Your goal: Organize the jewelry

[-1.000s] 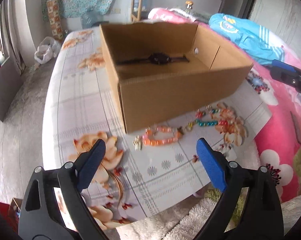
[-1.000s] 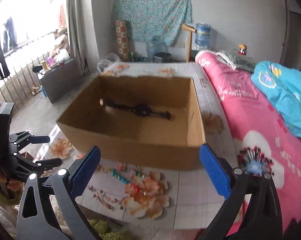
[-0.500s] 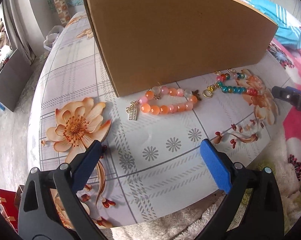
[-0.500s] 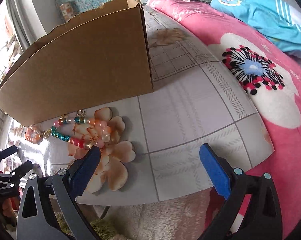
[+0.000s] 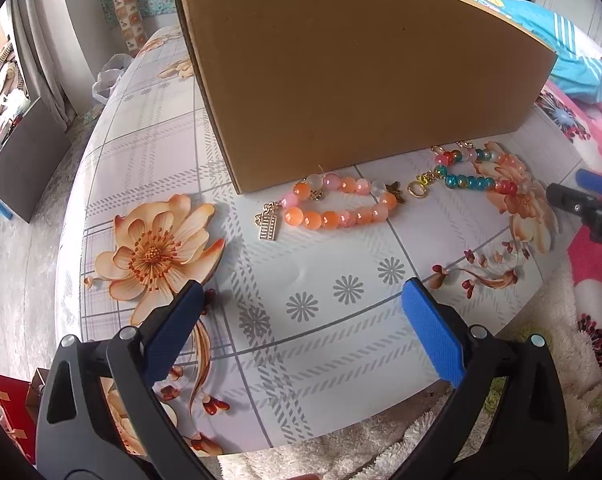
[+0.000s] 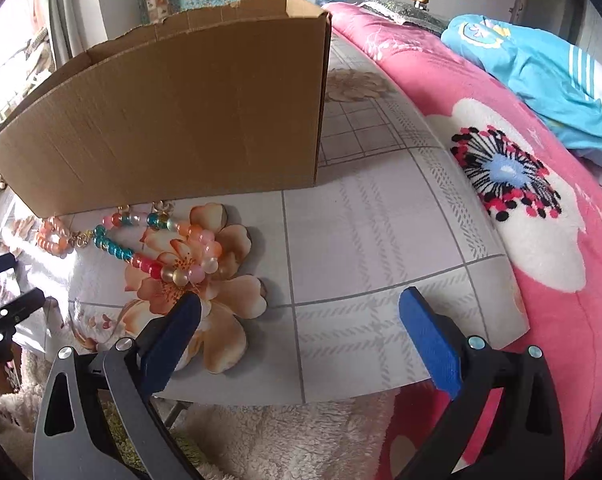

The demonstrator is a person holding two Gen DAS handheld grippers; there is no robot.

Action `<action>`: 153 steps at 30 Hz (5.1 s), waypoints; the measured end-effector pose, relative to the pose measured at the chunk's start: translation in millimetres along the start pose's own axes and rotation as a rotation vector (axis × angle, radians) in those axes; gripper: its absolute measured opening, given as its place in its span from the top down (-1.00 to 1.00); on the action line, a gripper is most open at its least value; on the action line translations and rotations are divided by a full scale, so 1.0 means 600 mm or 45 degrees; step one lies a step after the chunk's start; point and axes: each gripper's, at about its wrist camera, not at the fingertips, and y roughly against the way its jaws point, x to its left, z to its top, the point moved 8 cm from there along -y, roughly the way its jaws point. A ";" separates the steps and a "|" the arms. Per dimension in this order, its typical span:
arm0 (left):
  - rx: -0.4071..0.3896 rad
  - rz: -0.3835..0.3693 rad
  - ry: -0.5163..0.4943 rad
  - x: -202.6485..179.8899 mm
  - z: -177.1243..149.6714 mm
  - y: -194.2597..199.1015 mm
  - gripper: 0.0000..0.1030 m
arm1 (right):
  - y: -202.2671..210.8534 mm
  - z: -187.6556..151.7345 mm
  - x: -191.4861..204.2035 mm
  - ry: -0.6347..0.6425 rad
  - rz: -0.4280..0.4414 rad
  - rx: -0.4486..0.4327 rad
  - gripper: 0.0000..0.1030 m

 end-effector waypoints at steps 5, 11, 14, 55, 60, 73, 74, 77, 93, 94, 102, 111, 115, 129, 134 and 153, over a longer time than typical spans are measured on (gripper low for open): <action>-0.007 0.000 0.000 0.002 -0.001 0.002 -0.87 | 0.028 0.028 0.026 -0.118 0.237 -0.071 -0.78; -0.016 0.001 0.002 0.002 -0.003 0.002 -0.87 | 0.002 0.039 0.051 -0.136 0.291 0.008 -0.07; -0.015 0.001 0.001 0.001 -0.002 0.002 -0.87 | -0.009 0.041 0.065 -0.097 0.274 0.032 0.15; -0.184 -0.468 -0.130 -0.184 0.098 0.015 0.43 | -0.010 0.002 0.049 -0.079 0.365 0.067 0.80; -0.131 -0.365 -0.212 -0.204 0.110 -0.013 0.54 | -0.012 0.000 0.048 -0.075 0.380 0.042 0.80; -0.086 -0.263 -0.269 -0.212 0.109 -0.036 0.77 | -0.009 -0.004 0.041 -0.098 0.432 0.000 0.80; -0.087 -0.264 -0.265 -0.211 0.109 -0.035 0.80 | -0.008 -0.004 0.041 -0.101 0.435 -0.005 0.80; -0.085 -0.282 -0.255 -0.210 0.109 -0.033 0.83 | -0.005 -0.010 0.034 -0.115 0.442 -0.011 0.80; -0.292 -0.461 -0.232 -0.216 0.132 0.096 0.83 | 0.110 0.020 0.001 -0.111 0.438 -0.190 0.80; -0.315 -0.477 -0.230 -0.214 0.138 0.110 0.83 | 0.125 0.027 0.001 -0.107 0.449 -0.211 0.80; -0.546 -0.502 -0.210 -0.166 0.212 0.228 0.83 | 0.233 0.132 0.060 0.054 0.638 -0.404 0.80; -0.452 -0.265 -0.176 -0.060 0.319 0.168 0.83 | 0.151 0.279 0.187 0.179 0.811 -0.210 0.80; -0.304 -0.150 -0.175 -0.013 0.336 0.098 0.83 | 0.054 0.295 0.244 0.200 0.823 0.064 0.80; -0.081 0.048 -0.337 0.010 0.334 0.005 0.82 | -0.107 0.250 0.326 0.042 0.875 0.659 0.79; -0.077 0.077 -0.364 0.009 0.336 0.003 0.81 | -0.118 0.253 0.332 0.016 0.884 0.686 0.79; -0.508 -0.144 -0.062 0.067 0.277 0.229 -0.04 | 0.088 0.293 0.220 0.126 0.830 0.059 0.07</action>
